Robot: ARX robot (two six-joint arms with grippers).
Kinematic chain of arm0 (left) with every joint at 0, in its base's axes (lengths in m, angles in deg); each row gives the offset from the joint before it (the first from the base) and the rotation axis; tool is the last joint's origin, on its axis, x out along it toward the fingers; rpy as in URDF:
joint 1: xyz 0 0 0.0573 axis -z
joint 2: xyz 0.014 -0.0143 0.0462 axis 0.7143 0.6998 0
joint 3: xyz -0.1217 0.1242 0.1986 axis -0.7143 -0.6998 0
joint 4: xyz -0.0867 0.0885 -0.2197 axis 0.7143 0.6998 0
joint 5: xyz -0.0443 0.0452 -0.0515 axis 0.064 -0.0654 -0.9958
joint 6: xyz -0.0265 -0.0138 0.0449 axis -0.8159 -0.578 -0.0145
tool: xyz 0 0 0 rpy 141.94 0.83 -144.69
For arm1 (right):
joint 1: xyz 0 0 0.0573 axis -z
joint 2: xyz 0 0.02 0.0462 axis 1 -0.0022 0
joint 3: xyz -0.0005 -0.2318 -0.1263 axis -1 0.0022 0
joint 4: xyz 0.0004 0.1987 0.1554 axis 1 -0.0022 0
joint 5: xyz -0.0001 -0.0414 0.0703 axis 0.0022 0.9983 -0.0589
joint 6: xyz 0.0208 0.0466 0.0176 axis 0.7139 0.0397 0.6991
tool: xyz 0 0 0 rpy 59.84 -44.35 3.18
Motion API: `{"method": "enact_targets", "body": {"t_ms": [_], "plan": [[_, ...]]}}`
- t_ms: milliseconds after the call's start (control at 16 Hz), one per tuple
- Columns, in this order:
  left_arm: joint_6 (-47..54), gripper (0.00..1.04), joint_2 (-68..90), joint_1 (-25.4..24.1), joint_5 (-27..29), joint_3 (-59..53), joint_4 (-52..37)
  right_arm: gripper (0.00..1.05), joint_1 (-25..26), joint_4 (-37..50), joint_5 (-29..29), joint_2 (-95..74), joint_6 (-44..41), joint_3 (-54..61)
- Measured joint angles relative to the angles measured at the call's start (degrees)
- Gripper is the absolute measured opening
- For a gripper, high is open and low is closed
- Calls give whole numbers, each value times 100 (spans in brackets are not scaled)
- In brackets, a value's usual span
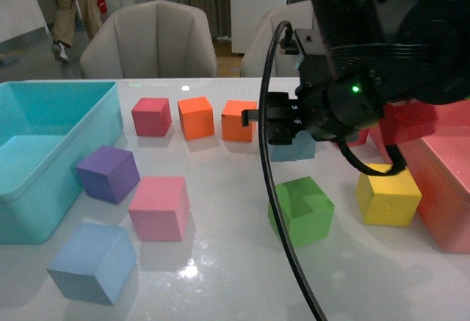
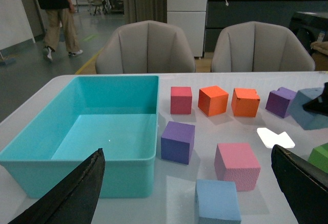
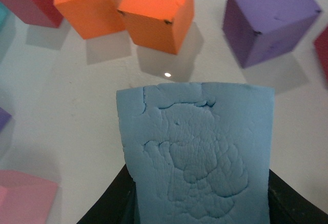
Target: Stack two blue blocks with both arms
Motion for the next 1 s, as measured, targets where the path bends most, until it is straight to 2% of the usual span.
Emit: {"method": "enact_targets", "body": {"t_ms": [312,500,562,625,1000], "plan": [[0,98,0,0,4,0,-2,45,-74,-245,-153,-562,0,-787],[0,98,0,0,2,0,-2,44,-306,-573,-426,-1222,-26,-1521],[0,98,0,0,4,0,-2,44,-540,-981,-671,-1648,-350,-1978],[0,98,0,0,0,0,0,44,-584,-1241,-682,-1871,-577,-2249],[0,98,0,0,2,0,0,44,-468,-1467,-592,-2004,-660,-2511]]}}
